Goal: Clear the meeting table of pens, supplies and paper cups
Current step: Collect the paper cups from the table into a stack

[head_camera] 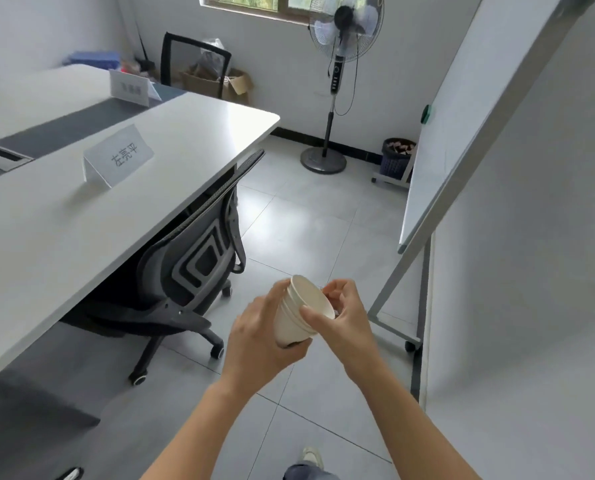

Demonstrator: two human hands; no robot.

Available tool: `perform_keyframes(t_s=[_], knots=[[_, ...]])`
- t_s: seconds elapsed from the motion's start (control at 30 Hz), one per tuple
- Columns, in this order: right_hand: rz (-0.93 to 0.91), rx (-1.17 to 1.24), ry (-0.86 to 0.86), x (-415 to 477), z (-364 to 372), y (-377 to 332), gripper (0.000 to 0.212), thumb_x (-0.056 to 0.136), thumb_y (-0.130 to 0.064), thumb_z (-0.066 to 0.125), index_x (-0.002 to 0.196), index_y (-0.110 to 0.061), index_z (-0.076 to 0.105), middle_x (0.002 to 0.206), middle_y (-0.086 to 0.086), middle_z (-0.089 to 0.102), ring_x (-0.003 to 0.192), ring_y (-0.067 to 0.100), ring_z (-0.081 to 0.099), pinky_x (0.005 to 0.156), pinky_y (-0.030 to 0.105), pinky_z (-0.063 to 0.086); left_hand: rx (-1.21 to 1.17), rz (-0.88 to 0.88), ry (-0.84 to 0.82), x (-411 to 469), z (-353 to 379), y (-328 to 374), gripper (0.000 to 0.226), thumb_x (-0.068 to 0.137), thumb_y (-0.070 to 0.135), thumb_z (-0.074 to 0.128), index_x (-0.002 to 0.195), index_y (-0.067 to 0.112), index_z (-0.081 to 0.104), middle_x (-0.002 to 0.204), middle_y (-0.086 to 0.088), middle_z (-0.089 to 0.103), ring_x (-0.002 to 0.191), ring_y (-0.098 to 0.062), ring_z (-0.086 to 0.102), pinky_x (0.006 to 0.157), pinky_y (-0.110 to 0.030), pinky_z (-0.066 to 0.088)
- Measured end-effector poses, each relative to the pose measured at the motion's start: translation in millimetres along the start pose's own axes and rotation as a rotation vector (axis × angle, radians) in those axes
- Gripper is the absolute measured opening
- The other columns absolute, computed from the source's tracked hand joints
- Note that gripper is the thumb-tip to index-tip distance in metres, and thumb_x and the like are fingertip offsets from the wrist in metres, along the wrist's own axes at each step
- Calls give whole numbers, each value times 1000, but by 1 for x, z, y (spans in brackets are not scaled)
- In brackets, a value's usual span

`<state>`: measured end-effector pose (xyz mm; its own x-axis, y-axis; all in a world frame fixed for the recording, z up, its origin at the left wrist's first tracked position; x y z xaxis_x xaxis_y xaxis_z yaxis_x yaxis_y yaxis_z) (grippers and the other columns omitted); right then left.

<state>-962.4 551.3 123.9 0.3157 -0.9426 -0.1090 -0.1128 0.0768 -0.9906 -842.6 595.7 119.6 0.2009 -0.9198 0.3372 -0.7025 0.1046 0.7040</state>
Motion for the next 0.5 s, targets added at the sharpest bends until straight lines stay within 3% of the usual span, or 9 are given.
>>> perform_keyframes(t_s=[0.1,0.23,0.37,0.5], knots=[[-19,-12,-65,55,-12,-13,42,53,-39,69,84,-30,41,103,11,55,90,15,52,71,26,48,40,-32,45,47,9,-2,74,58,47,60,126,30,34,94,-2,64,80,-21,61,66,-42,55],[-50,-30,-165,123,-10,-26,36,60,-32,67,84,-29,40,108,15,54,92,17,52,67,22,46,82,-95,124,100,9,-14,74,58,48,59,126,31,34,98,1,63,83,-16,58,72,-40,54],[-114,-24,-233,186,11,-51,36,59,-38,65,83,-32,40,101,6,54,96,19,53,62,19,46,179,-127,218,145,-14,-32,70,59,48,57,124,31,36,96,1,63,84,-20,60,72,-42,53],[-171,49,-316,256,49,-93,29,63,-33,62,83,-33,42,104,6,52,96,20,55,58,17,47,203,-213,325,194,-56,-58,66,56,53,50,119,40,33,95,12,52,85,-14,52,77,-33,43]])
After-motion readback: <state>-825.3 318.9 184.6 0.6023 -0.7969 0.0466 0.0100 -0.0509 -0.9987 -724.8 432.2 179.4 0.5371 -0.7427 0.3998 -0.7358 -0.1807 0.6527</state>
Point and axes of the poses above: each hand's wrist, its own x-axis towards the middle knuckle, its own z-axis out of the palm, y = z × x, the point moved 7 cm from there along x, towards the middle knuckle
